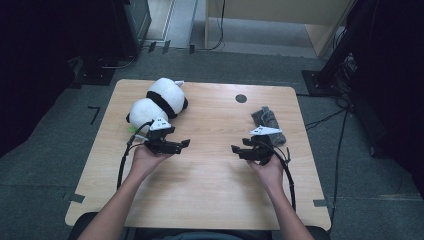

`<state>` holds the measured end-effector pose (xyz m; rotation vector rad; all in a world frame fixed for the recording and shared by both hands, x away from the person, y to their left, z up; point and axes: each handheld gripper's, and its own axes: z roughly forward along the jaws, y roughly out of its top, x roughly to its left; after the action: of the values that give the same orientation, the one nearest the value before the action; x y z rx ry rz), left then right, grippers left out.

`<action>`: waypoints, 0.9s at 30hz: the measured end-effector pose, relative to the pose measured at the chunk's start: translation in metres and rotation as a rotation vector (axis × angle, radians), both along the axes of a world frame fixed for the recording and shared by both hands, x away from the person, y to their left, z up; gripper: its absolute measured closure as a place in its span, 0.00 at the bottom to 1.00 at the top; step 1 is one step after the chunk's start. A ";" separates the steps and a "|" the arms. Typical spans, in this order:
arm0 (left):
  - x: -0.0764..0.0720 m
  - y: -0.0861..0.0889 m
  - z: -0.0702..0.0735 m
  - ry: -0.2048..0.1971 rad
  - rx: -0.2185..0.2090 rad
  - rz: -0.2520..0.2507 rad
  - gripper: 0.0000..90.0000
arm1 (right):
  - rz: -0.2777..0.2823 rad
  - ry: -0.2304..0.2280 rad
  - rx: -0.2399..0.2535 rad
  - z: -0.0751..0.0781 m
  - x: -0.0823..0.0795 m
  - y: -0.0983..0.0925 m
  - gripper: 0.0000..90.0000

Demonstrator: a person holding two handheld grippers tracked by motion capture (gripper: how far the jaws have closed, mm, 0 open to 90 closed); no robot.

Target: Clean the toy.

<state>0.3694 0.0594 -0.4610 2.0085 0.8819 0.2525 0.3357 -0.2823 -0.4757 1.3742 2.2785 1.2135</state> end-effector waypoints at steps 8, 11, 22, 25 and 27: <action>-0.003 -0.017 -0.020 0.038 0.029 -0.020 0.18 | 0.013 0.034 -0.002 -0.017 0.002 0.016 0.46; -0.005 -0.027 -0.030 0.037 0.093 -0.048 0.18 | 0.025 0.038 -0.017 -0.021 0.001 0.023 0.45; -0.002 -0.042 -0.047 0.030 0.196 -0.062 0.18 | -0.014 0.005 -0.089 -0.038 0.001 0.032 0.45; -0.001 -0.045 -0.051 0.041 0.211 -0.061 0.19 | -0.013 -0.023 -0.087 -0.041 0.000 0.033 0.43; -0.002 -0.048 -0.053 0.037 0.223 -0.059 0.18 | -0.006 -0.052 -0.099 -0.043 -0.002 0.034 0.41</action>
<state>0.3679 0.0114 -0.5142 2.2486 0.8461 0.2919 0.3341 -0.2479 -0.5189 1.2981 2.2650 1.1050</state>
